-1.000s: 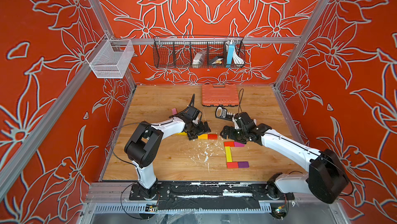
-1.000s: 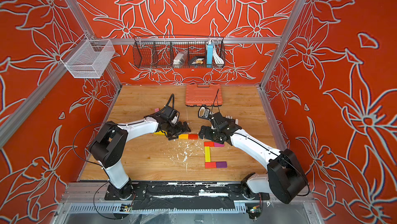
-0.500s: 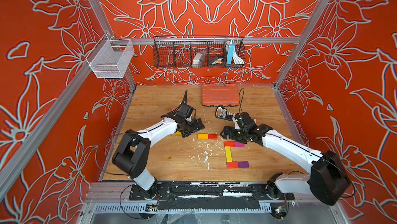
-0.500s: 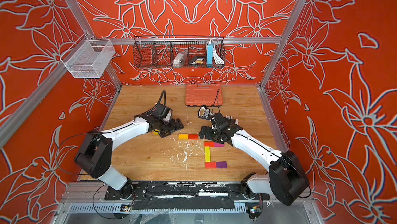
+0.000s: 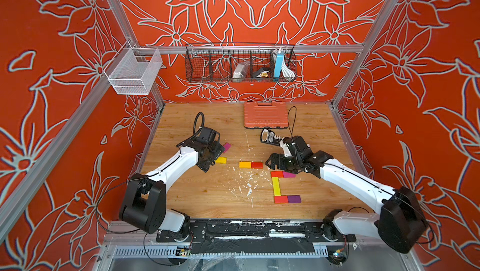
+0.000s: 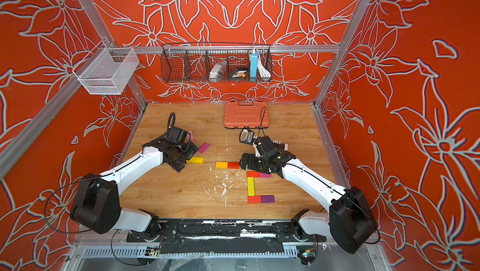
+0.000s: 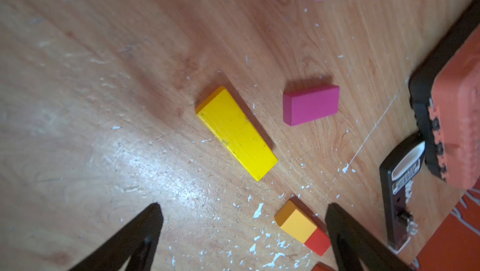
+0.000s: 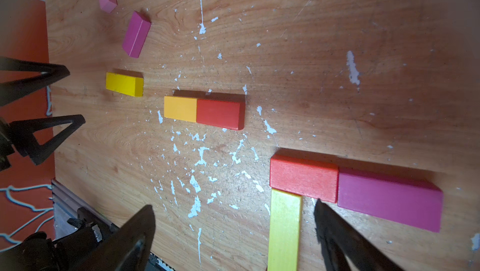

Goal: Assemble the letter c with building blocks
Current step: Pick up the building block from the center of the board.

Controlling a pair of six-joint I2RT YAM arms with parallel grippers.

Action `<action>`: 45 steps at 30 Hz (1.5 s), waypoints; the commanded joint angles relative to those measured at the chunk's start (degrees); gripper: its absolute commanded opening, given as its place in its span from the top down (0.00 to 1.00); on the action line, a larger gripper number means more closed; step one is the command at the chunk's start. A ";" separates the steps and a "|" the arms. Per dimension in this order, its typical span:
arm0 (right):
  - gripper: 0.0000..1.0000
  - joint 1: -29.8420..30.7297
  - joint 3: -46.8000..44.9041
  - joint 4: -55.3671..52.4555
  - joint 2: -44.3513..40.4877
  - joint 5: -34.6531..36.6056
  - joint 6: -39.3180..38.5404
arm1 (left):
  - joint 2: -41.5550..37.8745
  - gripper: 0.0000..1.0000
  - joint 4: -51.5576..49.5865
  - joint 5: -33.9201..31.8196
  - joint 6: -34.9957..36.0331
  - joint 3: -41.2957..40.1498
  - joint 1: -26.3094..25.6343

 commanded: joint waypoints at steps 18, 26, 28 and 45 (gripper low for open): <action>0.03 0.41 -1.58 -0.80 -3.94 -0.15 -1.91 | 16.81 0.12 -8.04 -2.62 -17.81 10.01 0.59; 0.03 0.41 -1.19 -1.31 -4.18 0.52 -1.74 | 20.26 0.20 -8.56 -3.35 -17.20 11.07 0.61; 0.03 0.42 -1.18 -1.58 -4.44 0.84 -1.81 | 21.18 0.21 -8.69 -3.28 -16.67 11.42 0.65; 0.02 0.41 -0.44 -3.13 -5.74 2.87 -2.60 | 19.92 0.86 -6.16 -1.17 -1.13 10.64 0.98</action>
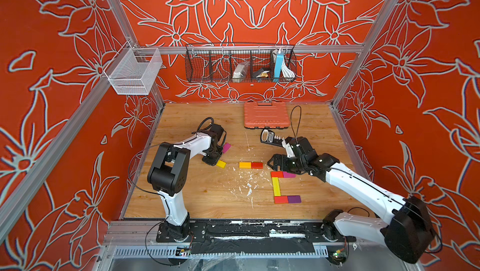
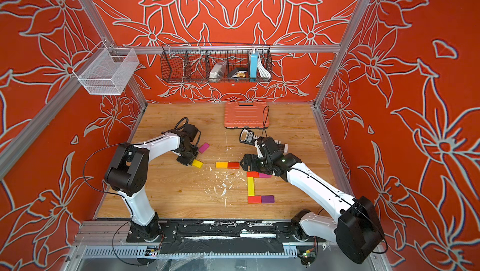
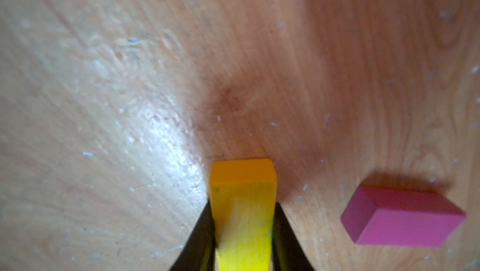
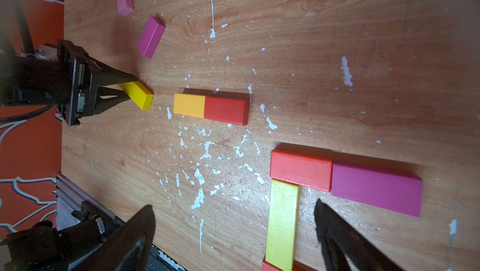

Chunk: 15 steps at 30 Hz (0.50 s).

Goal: Assemble the letter c with building blocks
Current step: Pick up the building block from the center of the board, then assemble the building block at the center of the board.

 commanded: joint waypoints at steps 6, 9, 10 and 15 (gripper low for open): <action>0.02 0.24 -0.52 -0.78 -0.64 1.78 -3.03 | -9.52 0.88 0.11 8.15 25.94 -0.48 -1.23; 0.03 0.24 -1.54 -0.01 -0.20 1.32 -3.19 | -14.32 0.87 -2.30 9.59 31.28 -1.77 -4.53; 0.03 0.24 -1.86 0.37 0.06 0.81 -3.21 | -15.85 0.87 -2.37 10.16 32.70 -2.59 -6.19; 0.03 0.45 -3.20 1.66 1.04 -0.51 -2.86 | -19.47 0.84 -5.44 7.18 36.78 -5.32 -15.32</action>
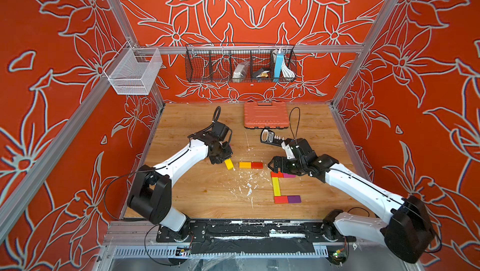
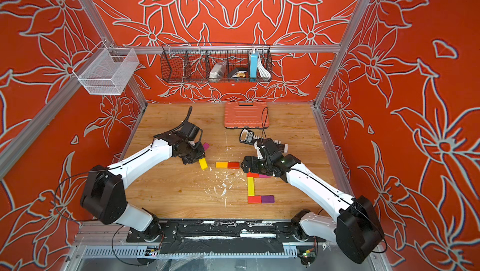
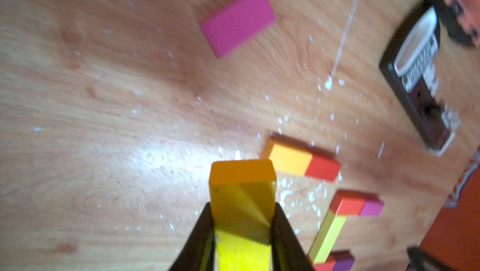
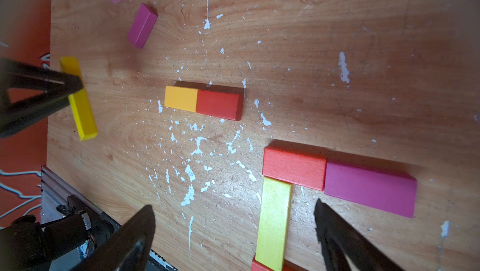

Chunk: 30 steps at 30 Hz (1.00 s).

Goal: Assemble the letter c with building blocks
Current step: Assemble the building block at the center of the board.

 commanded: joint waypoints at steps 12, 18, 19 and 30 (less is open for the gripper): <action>0.03 3.43 -4.35 0.63 -2.31 2.41 2.61 | 1.72 0.82 -1.51 0.40 7.98 -6.38 -12.38; 0.03 4.28 -4.68 -0.60 -4.45 4.23 3.67 | 6.93 0.81 -0.52 -1.42 7.79 -3.99 -15.24; 0.03 4.28 -4.63 -0.70 -4.55 4.35 3.68 | 7.68 0.81 -0.36 -1.72 7.79 -3.64 -15.51; 0.03 4.63 -4.77 -0.26 -3.09 4.98 3.63 | 13.80 0.81 1.24 -4.19 8.83 -1.10 -15.80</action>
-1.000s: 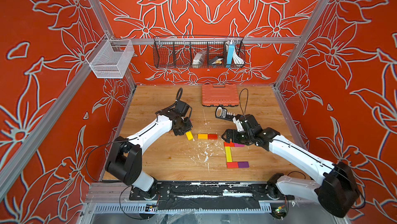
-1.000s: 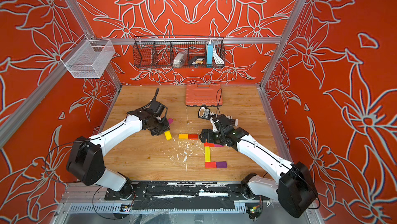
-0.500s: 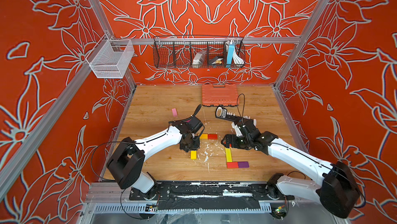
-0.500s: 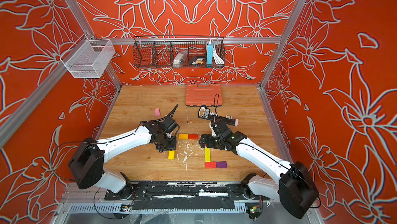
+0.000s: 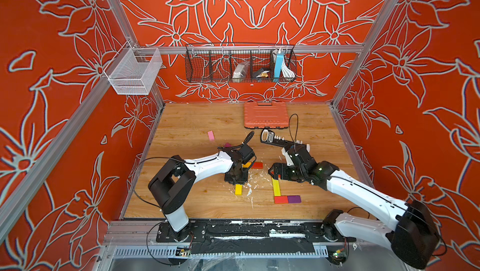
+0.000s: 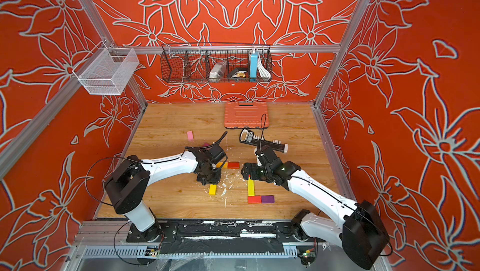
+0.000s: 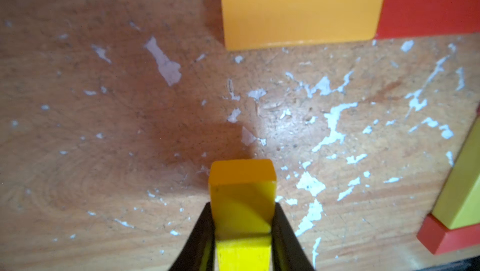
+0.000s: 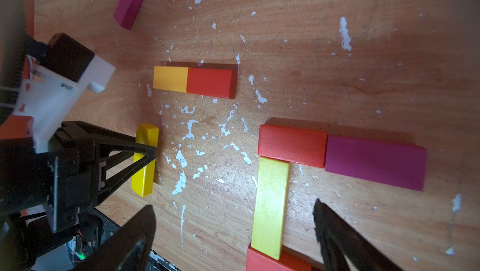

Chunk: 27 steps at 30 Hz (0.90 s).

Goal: Assemble the letter c with building blocks
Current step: Assemble the building block at the center of the board.

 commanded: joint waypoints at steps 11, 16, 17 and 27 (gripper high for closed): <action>0.03 0.46 -0.15 0.16 2.54 1.33 0.14 | 4.89 0.81 0.31 -2.40 1.36 4.61 -0.13; 0.03 0.46 -0.24 0.07 2.44 1.33 0.09 | 5.69 0.81 0.55 -2.58 1.19 4.62 0.11; 0.03 0.46 -0.19 0.07 2.37 1.25 0.13 | 5.79 0.81 0.65 -2.58 1.26 4.62 0.16; 0.03 0.46 -0.51 0.42 2.61 1.42 0.11 | 7.30 0.81 0.85 -2.23 1.55 5.30 1.38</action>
